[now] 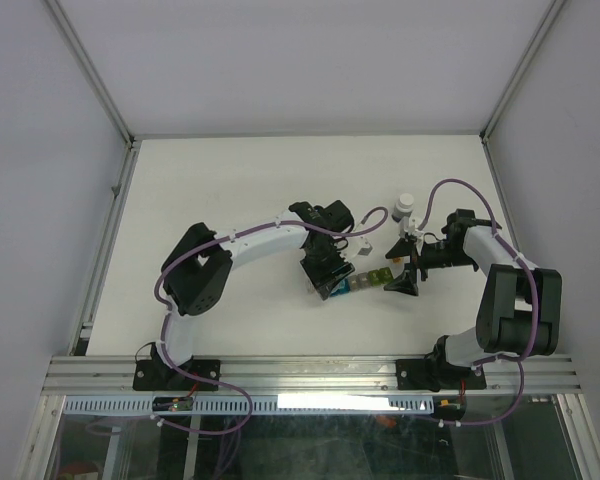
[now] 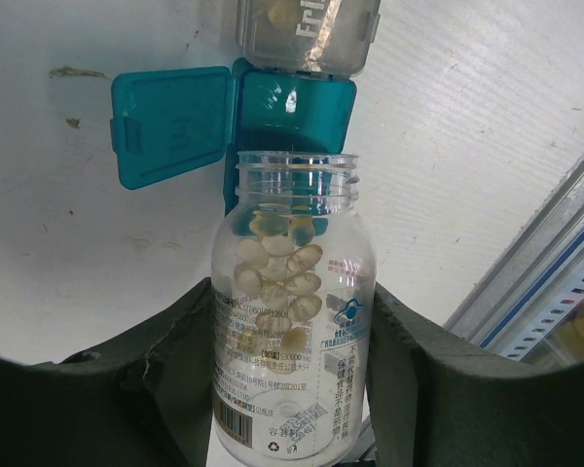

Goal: Sort the pills into containers

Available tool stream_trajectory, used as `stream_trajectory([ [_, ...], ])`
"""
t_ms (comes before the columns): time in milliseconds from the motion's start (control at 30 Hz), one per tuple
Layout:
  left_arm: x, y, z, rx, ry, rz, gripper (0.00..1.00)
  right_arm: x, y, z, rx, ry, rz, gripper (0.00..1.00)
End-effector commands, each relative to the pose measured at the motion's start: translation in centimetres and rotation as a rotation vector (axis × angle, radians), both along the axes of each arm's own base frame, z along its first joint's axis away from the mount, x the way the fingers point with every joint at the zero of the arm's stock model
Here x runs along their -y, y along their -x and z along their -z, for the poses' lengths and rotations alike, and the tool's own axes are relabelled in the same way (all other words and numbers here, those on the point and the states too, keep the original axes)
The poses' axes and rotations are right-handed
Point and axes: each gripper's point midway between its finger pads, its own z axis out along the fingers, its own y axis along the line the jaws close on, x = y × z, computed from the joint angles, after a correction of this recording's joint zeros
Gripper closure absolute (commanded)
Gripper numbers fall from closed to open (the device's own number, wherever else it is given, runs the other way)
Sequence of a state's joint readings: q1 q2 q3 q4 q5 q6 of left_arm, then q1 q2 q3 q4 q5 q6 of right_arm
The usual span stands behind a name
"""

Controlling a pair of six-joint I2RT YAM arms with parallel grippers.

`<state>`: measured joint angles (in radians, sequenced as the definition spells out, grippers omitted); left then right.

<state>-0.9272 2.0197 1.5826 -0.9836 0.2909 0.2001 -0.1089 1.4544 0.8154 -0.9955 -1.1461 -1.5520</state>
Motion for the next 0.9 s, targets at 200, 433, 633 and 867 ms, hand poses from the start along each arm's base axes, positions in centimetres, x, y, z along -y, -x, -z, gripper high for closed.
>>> stream_trajectory([
  [200, 1.06, -0.68, -1.77, -0.013, 0.028, -0.022, 1.0, -0.19, -1.09, -1.54, 0.053, -0.04, -0.002, 0.01],
  [433, 0.49, -0.69, -1.2, -0.026, -0.004, -0.025, 1.0, -0.2, -1.03, -1.55, 0.053, -0.043, -0.002, 0.01],
  [633, 0.62, -1.37, -1.77, 0.001, -0.004, -0.039, 1.0, -0.24, -1.0, -1.59, 0.054, -0.044, -0.005, 0.01],
  [867, 0.85, -0.9, -1.54, -0.002, -0.024, -0.033, 1.0, -0.23, -0.99, -1.51, 0.056, -0.042, -0.007, 0.01],
])
